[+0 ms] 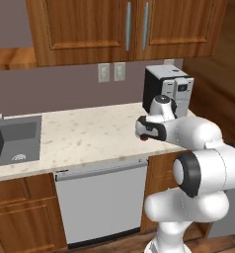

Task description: Place the tomato and corn inside the fridge drawer. Close the drawer after placing the vegetables.

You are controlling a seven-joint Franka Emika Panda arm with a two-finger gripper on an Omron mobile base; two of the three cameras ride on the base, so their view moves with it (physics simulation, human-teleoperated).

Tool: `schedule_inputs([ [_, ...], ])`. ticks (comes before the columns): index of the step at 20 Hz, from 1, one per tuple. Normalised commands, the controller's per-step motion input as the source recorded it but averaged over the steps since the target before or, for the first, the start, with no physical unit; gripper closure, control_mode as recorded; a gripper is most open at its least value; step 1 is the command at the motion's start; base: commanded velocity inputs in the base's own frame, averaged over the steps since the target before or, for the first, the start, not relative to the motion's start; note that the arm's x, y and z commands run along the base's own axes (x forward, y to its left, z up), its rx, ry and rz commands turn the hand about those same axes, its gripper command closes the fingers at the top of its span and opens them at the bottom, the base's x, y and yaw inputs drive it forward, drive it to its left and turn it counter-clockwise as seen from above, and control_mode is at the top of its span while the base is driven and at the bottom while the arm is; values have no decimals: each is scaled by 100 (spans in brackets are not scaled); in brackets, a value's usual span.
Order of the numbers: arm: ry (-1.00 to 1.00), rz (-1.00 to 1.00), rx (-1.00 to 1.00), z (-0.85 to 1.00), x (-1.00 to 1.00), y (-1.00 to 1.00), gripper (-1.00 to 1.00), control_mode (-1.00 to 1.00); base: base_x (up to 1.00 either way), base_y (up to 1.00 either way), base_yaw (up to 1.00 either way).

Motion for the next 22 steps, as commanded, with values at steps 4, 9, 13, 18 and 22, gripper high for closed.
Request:
schedule_inputs([
  [4, 0, 0, 6, -30, 19, -3, -100, -100, 0, 0, 0],
  [9, 0, 0, 4, -36, 20, -3, -100, -100, 0, 0, 0],
  [13, 0, 0, 1, -23, 42, -3, -100, -100, 0, 0, 0],
  [18, 0, -1, 1, -20, 49, -3, -100, -100, 0, 0, 0],
  [22, 0, -1, 1, -23, 39, -11, -100, -100, 0, 0, 0],
])
